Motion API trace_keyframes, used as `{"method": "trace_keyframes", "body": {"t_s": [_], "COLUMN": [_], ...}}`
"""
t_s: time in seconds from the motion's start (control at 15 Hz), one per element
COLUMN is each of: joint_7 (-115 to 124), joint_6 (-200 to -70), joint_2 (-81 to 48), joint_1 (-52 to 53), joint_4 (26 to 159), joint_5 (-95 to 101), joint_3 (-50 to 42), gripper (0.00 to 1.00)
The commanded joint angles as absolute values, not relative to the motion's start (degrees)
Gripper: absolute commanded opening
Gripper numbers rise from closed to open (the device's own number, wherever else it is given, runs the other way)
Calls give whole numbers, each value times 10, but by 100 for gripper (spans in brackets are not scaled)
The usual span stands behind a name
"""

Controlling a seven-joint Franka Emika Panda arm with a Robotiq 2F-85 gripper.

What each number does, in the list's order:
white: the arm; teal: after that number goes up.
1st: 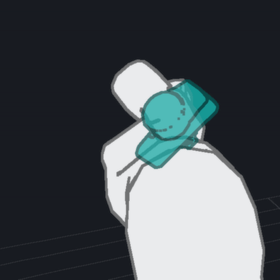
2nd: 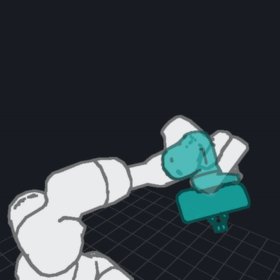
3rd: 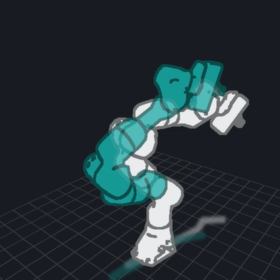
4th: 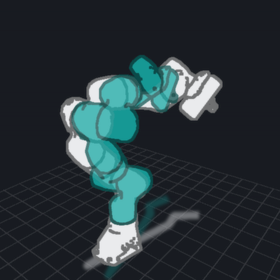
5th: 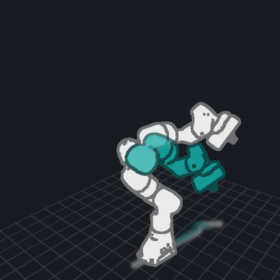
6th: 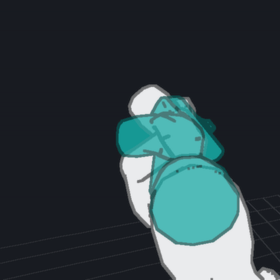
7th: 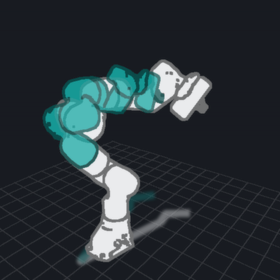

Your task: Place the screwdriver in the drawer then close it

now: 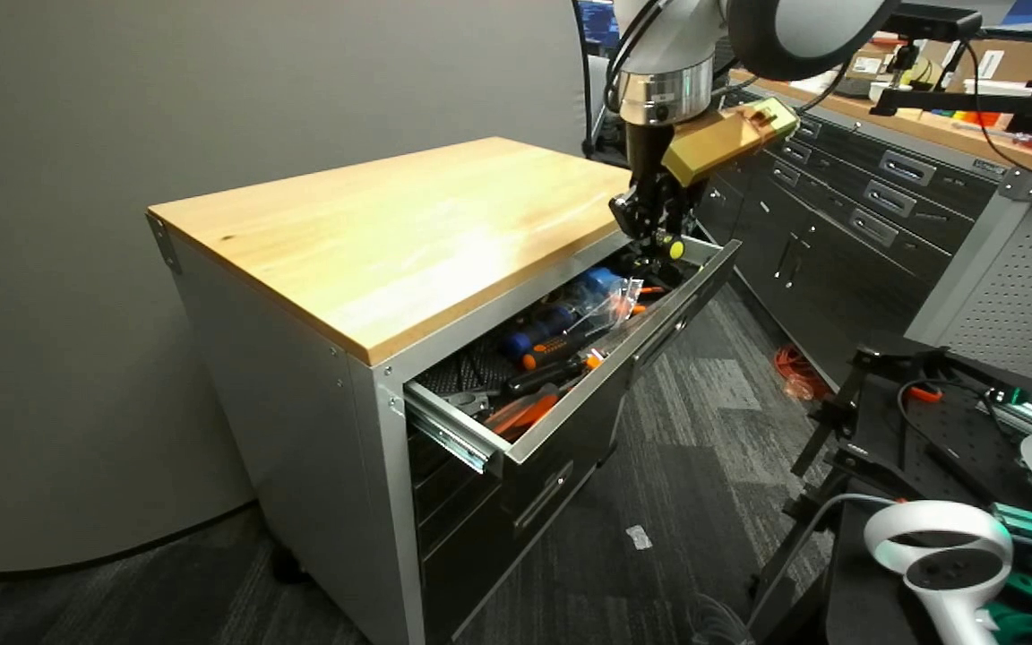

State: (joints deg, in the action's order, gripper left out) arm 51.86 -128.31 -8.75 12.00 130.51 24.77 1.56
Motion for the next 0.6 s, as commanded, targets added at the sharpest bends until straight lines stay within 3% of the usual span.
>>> {"method": "trace_keyframes", "body": {"t_s": [0.0, 0.2, 0.53], "joint_7": [564, 576, 416], "joint_6": [-1319, -1325, -1238], "joint_2": [-72, -78, -74], "joint_1": [124, 125, 97], "joint_4": [1338, 1343, 1332], "joint_5": [271, 276, 175], "joint_3": [32, 41, 45], "gripper": [73, 98, 100]}}
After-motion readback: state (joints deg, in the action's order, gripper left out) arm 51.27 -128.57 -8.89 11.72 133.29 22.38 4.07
